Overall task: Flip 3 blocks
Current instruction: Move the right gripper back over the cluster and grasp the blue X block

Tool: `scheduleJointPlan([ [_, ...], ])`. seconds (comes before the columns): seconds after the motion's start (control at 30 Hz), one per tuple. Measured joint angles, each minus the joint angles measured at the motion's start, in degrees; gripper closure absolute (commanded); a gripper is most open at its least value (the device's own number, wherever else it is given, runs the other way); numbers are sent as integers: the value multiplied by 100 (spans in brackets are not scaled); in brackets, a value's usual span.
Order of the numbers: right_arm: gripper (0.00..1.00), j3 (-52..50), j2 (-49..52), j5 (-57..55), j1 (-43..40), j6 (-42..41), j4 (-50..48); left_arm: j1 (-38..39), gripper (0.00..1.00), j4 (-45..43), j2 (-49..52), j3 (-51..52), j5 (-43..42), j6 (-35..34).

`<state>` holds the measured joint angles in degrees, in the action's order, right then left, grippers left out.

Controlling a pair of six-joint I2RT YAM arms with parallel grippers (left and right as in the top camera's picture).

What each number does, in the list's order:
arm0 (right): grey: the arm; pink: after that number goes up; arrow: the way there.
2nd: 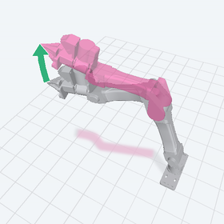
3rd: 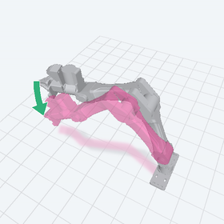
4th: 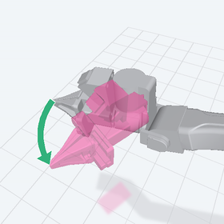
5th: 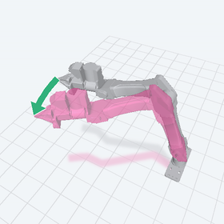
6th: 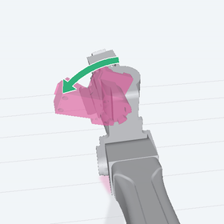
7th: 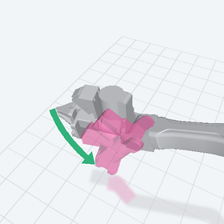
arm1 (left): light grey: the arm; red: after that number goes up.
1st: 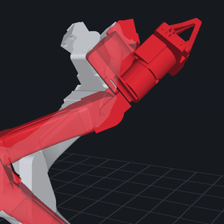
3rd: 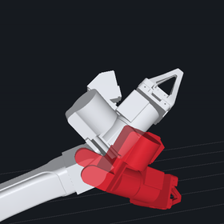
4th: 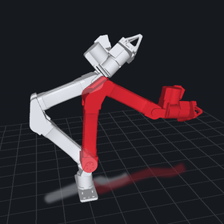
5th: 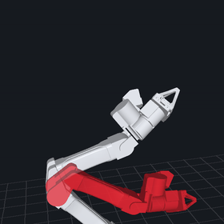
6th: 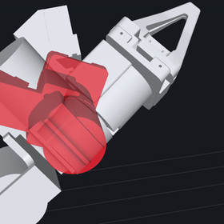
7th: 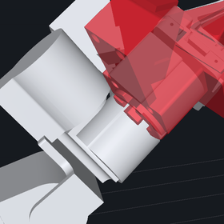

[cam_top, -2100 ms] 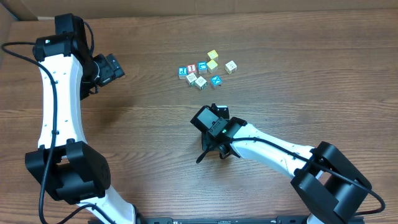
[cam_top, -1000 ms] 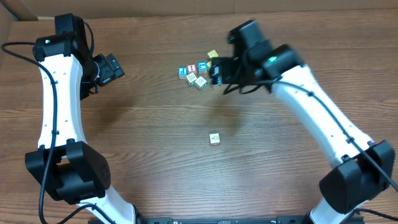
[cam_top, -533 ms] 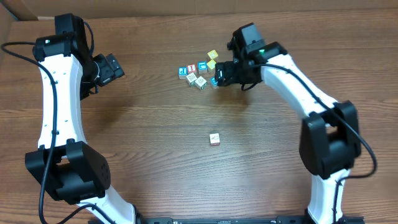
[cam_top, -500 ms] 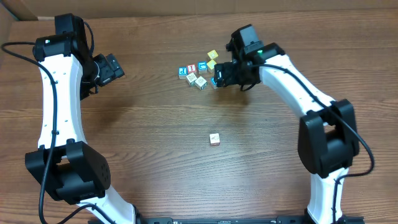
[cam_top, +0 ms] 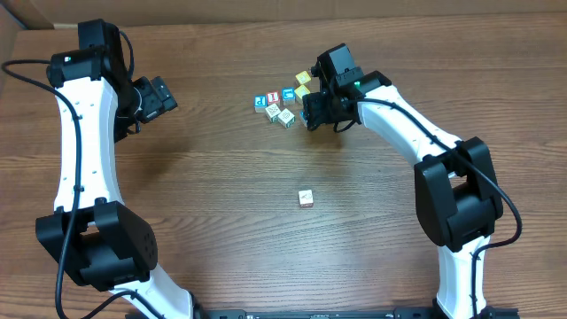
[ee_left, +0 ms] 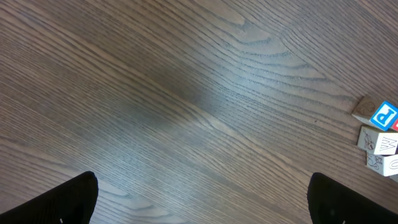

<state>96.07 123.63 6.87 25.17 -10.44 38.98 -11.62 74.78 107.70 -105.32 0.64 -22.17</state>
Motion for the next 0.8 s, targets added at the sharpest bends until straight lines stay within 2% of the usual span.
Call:
scheduleJointPlan([
  [0.57, 34, -684, 33, -90, 0, -2, -1014, 0, 0, -2, 0, 0, 2, 0],
  [0.7, 28, -732, 42, -92, 0, 0, -1093, 0, 0, 0, 0, 0, 2, 0],
  [0.8, 28, -732, 42, -90, 0, -2, -1113, 0, 0, 0, 0, 0, 2, 0],
])
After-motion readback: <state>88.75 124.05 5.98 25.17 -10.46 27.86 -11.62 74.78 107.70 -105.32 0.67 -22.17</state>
